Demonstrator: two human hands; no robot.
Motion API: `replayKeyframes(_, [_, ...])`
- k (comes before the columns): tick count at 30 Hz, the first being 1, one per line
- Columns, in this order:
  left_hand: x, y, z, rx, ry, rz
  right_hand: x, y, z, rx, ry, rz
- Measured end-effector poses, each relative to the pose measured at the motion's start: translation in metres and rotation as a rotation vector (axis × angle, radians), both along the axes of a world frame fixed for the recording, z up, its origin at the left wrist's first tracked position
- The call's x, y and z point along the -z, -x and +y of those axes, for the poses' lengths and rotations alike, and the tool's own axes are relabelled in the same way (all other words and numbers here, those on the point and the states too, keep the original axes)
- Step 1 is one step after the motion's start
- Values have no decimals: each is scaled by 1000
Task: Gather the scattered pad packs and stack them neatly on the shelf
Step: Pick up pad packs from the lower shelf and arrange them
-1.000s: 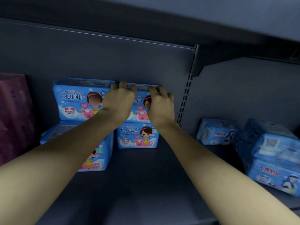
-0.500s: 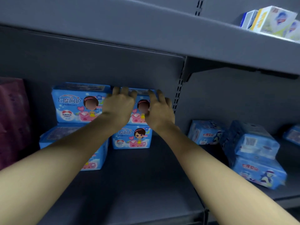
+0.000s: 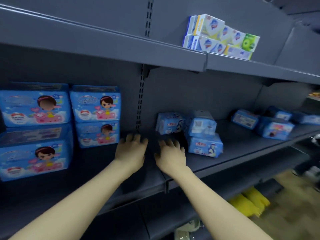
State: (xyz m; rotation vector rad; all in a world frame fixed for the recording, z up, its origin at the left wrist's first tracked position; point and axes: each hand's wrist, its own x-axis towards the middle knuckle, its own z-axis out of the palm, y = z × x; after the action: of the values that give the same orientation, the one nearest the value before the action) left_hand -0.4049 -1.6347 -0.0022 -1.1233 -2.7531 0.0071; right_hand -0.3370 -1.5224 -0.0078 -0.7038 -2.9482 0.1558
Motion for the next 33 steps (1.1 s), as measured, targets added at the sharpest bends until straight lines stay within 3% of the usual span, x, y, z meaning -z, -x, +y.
replayKeyframes(17, [12, -108, 146, 354, -37, -52, 12, -163, 131, 393, 33, 46])
replayKeyframes(33, [11, -184, 332, 447, -26, -37, 9, -263, 299, 507, 83, 67])
